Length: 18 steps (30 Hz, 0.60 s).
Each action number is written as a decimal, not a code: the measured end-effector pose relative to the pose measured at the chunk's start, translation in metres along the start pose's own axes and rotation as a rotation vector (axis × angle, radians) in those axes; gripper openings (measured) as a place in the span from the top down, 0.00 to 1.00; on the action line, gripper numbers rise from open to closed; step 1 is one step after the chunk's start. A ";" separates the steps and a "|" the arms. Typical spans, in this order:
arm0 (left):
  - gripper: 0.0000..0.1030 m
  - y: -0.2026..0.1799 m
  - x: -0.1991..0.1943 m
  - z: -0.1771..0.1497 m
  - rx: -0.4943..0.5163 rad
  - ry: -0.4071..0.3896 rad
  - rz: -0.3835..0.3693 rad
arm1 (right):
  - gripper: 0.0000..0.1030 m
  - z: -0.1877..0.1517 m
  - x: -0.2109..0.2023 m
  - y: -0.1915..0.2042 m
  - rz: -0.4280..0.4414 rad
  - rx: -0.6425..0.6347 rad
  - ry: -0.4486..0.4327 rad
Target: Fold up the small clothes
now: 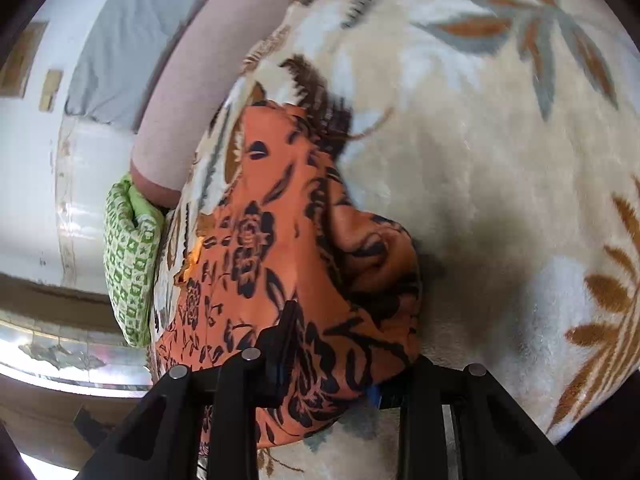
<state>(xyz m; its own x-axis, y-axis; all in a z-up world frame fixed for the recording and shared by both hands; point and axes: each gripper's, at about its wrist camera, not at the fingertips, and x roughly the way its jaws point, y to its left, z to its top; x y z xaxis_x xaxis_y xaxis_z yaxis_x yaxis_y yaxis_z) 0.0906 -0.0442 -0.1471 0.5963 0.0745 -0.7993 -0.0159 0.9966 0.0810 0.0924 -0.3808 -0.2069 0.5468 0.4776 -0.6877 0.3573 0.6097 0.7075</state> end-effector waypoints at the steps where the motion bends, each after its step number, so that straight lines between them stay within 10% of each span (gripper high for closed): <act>1: 0.09 -0.006 0.011 -0.006 0.037 0.066 0.005 | 0.70 0.000 0.001 0.000 -0.004 -0.003 0.001; 5: 0.04 -0.012 0.026 -0.009 0.086 0.078 0.041 | 0.68 0.005 0.005 0.009 -0.030 -0.036 0.007; 8: 0.09 -0.003 0.019 -0.006 0.051 0.096 -0.015 | 0.86 0.003 -0.003 0.033 -0.080 -0.137 -0.027; 12: 0.11 0.039 -0.020 -0.004 -0.116 0.012 -0.123 | 0.88 -0.013 -0.029 0.109 -0.070 -0.362 -0.102; 18: 0.11 0.162 -0.105 -0.026 -0.426 -0.156 -0.053 | 0.88 -0.086 -0.026 0.242 0.031 -0.699 -0.099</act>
<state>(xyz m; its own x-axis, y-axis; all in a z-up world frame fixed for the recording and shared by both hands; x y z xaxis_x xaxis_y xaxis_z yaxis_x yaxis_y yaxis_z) 0.0046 0.1103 -0.0656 0.7187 0.0494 -0.6936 -0.2913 0.9271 -0.2358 0.0994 -0.1917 -0.0317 0.6267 0.4617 -0.6278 -0.2112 0.8761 0.4334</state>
